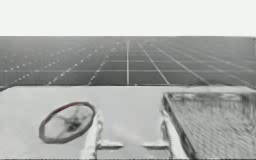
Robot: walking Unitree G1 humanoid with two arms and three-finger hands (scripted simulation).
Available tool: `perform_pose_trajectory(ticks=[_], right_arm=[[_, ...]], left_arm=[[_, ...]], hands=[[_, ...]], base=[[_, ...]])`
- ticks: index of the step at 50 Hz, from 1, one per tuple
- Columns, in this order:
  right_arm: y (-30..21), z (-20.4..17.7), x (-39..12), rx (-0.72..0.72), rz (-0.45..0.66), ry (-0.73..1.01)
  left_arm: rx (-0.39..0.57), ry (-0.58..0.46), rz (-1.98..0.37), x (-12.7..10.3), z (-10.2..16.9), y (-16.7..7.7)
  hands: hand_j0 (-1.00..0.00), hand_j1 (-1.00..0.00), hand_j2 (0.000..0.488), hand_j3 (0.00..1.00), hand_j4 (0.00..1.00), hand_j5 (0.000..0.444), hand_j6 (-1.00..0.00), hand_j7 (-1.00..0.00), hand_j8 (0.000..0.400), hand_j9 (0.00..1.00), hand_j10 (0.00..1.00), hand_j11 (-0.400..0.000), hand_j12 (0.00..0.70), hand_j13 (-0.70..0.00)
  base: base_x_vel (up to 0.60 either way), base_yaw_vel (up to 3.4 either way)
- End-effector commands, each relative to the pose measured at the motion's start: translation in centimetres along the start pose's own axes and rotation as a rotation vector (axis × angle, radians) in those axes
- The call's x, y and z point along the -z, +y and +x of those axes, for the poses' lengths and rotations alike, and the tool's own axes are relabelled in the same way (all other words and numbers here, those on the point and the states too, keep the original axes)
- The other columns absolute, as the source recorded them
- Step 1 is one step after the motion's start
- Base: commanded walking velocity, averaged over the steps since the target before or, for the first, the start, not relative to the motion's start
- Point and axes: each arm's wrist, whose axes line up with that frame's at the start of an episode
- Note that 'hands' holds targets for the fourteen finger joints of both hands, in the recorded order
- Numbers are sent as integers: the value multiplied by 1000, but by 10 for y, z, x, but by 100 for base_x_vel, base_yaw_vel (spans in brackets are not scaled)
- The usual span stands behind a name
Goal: Pick up and drop off the object
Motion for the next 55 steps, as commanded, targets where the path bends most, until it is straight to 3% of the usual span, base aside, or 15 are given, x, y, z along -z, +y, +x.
perform_pose_trajectory(ticks=[1,6,15,23,27,29,30,31,32,34,36,41,44,51,55], right_arm=[[16,45,44,219,-148,-243],[16,15,48,215,-151,-239],[22,18,42,229,-123,-232],[21,18,39,229,-121,-239],[26,18,43,222,-96,-229],[29,13,40,212,-112,-236],[29,18,40,209,-101,-232],[25,15,40,206,-110,-229],[23,12,40,215,-112,-236],[26,7,43,205,-103,-235],[23,5,37,191,-89,-236],[28,16,40,188,-87,-252],[27,5,35,187,-100,-248],[39,20,44,149,-137,-243],[53,30,50,84,-181,-280]], left_arm=[[-210,-134,-77,0,59,-26],[-236,-27,28,-17,75,-3],[-198,-37,1122,-76,82,24],[-44,230,1322,-35,92,60],[-42,253,1295,-11,82,61],[-28,307,1276,-11,98,65],[-66,258,1269,0,88,66],[-90,253,1195,11,86,73],[-54,305,1141,5,94,72],[-57,272,1148,11,86,69],[-26,332,1178,-14,87,61],[-204,203,1049,-36,69,45],[-120,91,698,-68,53,41],[169,50,-223,-141,43,32],[191,-60,-538,-179,29,11]], hands=[[0,0,0,0,0,0,0,0,0,0,0,0,0,0],[0,0,0,0,0,0,0,0,0,0,0,0,0,0],[0,0,0,0,0,0,0,0,0,0,0,0,0,0],[0,0,0,0,0,0,0,0,0,0,0,0,0,0],[0,0,0,0,0,0,0,0,0,0,0,0,0,0],[0,-257,128,0,0,0,0,-257,103,0,0,0,180,0],[0,-283,142,0,0,0,0,-283,113,0,0,0,198,0],[-78,-1000,461,0,0,0,-78,-1000,400,0,0,0,700,0],[-1000,-1000,0,0,0,0,-1000,-1000,400,0,0,0,700,0],[-1000,-1000,0,0,0,0,-1000,-1000,400,0,0,0,700,0],[-1000,-1000,0,0,0,0,-1000,-1000,400,0,0,0,700,0],[-1000,-1000,0,0,0,0,-1000,-1000,400,0,0,0,700,0],[-1000,-1000,0,0,0,0,-1000,-1000,400,0,0,0,700,0],[-1000,-1000,0,0,0,0,-1000,-1000,400,0,0,0,700,0],[-1000,-1000,0,0,0,0,-1000,-1000,400,0,0,0,700,0]], base=[[0,0],[0,0],[0,0],[0,0],[0,0],[0,0],[0,0],[0,0],[0,0],[0,0],[0,0],[0,0],[0,0],[0,0],[0,0]])
